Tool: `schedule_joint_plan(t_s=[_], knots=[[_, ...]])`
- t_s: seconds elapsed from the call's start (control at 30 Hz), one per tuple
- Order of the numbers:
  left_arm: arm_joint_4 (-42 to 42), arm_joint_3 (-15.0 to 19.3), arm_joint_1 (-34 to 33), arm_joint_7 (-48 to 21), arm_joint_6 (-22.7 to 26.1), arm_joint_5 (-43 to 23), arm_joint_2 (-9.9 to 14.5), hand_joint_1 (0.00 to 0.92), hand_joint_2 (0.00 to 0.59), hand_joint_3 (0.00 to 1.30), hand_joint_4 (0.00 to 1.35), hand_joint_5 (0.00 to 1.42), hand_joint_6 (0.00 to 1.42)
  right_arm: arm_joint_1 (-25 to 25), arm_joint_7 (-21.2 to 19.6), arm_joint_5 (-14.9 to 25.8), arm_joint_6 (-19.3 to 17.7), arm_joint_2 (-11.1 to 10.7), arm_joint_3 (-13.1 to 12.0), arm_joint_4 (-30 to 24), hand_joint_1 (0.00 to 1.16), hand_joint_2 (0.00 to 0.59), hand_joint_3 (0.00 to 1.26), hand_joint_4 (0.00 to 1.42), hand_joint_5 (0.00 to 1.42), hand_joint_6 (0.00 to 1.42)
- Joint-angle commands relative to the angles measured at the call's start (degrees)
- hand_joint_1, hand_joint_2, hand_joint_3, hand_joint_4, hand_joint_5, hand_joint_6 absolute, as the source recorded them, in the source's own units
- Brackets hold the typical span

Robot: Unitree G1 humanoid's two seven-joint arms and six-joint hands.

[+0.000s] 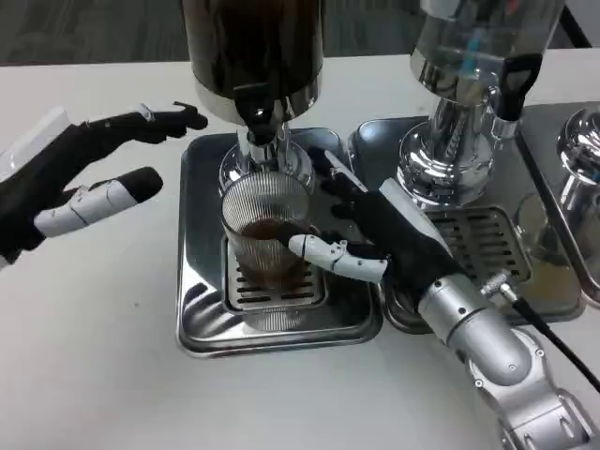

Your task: Grasp the cup under the faucet to collect the drink, then remove the cup.

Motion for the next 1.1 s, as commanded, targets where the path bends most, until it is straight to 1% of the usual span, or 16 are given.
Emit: schedule_joint_plan(t_s=[0.03,0.5,0.53,0.67,0.73,1.0,1.1], knots=[[-0.7,0.4,1.2,0.5,0.5,-0.6,1.0,0.000,0.104,0.33,0.18,0.23,0.23,-1.5,0.9,0.1,-1.1,0.0,0.6,1.3,0.55,0.222,0.00,0.00,0.00,0.07],[-1.4,0.6,2.6,0.5,1.1,-0.9,1.1,0.000,0.117,0.36,0.21,0.24,0.23,-2.4,2.1,0.1,-0.6,-0.4,1.3,2.8,0.53,0.221,0.00,0.00,0.00,0.05],[-1.4,0.6,2.7,0.5,1.2,-0.9,1.0,0.000,0.117,0.36,0.21,0.25,0.23,-2.5,2.1,0.0,-0.6,-0.4,1.3,2.8,0.51,0.218,0.00,0.00,0.00,0.05],[-1.6,0.7,3.0,0.5,1.3,-0.9,1.1,0.000,0.117,0.36,0.21,0.25,0.23,-2.6,2.2,-0.1,-0.5,-0.4,1.4,3.2,0.50,0.217,0.00,0.00,0.00,0.05],[-1.6,0.6,3.1,0.5,1.4,-0.9,1.1,0.000,0.118,0.37,0.21,0.25,0.23,-2.6,2.2,-0.2,-0.4,-0.5,1.4,3.2,0.48,0.219,0.00,0.00,0.00,0.05],[-1.8,0.6,3.4,0.5,1.6,-0.8,1.1,0.000,0.118,0.37,0.22,0.25,0.23,-2.5,2.2,-1.1,0.1,-0.8,2.1,3.3,0.47,0.219,0.00,0.00,0.00,0.04],[-1.8,0.5,3.5,0.4,1.6,-0.8,1.0,0.000,0.119,0.37,0.22,0.25,0.23,-2.2,2.1,-0.5,0.3,-0.6,1.7,3.4,0.43,0.213,0.00,0.00,0.00,0.03]])
